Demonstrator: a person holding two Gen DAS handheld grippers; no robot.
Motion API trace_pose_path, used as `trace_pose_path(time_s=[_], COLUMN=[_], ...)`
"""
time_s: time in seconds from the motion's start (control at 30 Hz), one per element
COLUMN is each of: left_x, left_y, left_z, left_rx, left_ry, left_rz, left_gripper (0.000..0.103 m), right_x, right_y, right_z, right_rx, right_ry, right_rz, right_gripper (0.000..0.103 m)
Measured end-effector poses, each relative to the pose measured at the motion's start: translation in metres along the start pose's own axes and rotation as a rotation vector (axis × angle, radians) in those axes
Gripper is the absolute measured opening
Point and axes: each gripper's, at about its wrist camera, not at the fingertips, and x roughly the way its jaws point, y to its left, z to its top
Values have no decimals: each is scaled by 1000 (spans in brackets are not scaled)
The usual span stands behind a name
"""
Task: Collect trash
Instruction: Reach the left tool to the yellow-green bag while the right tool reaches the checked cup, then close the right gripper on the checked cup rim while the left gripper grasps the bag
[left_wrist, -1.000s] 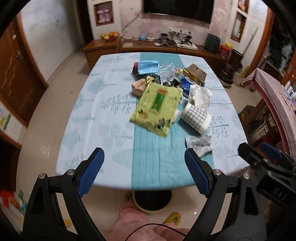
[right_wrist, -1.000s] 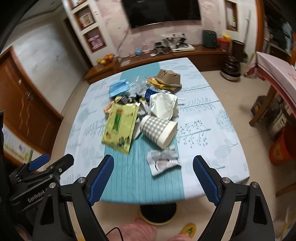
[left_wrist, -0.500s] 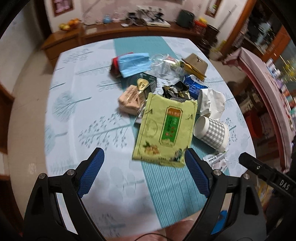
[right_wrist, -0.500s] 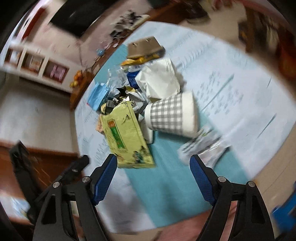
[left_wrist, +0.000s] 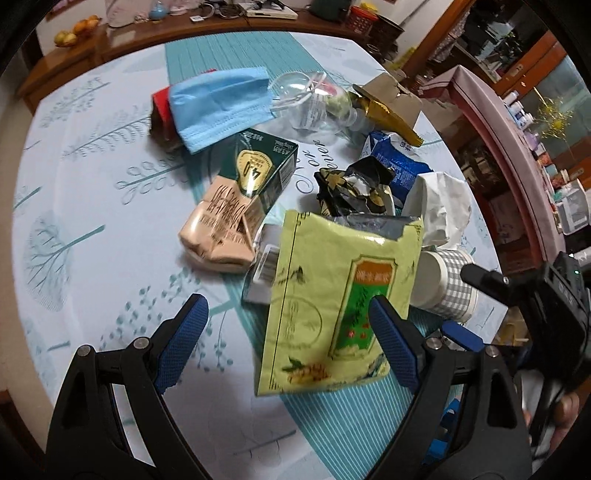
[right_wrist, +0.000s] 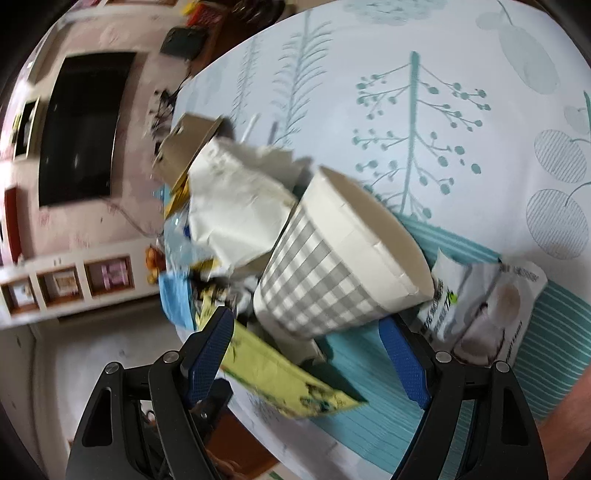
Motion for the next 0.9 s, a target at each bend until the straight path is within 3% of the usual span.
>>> trace_pose_path(time_s=[0.33, 0.37, 0.4, 0.53, 0.6, 0.67, 0.7, 0.83, 0.9], left_x=[33, 36, 39, 48, 49, 49, 49, 40, 36], left_y=[1, 0, -2, -8, -10, -13, -13, -10, -10], left_z=[19, 20, 22, 25, 25, 25, 25, 22, 19], left_rx=[27, 34, 43, 59, 58, 57, 55, 49, 35], left_ry=[56, 58, 61, 80, 79, 79, 76, 74, 86], left_rz=[-108, -111, -118, -123, -117, -102, -81, -52, -47], left_gripper=[87, 87, 87, 84, 74, 55, 50, 6, 3], right_x=[15, 17, 19, 25, 26, 26, 26, 27, 24], right_y=[-6, -2, 1, 8, 12, 20, 23, 33, 36], right_z=[23, 21, 18, 19, 20, 22, 20, 19, 18], right_rx=[98, 90, 82, 50, 27, -16, -33, -102, -126], right_ry=[-42, -43, -44, -29, -27, -26, -25, -3, 0], right_rz=[18, 6, -7, -10, -13, -26, -31, -31, -33], right_gripper=[83, 82, 71, 67, 65, 63, 62, 55, 53])
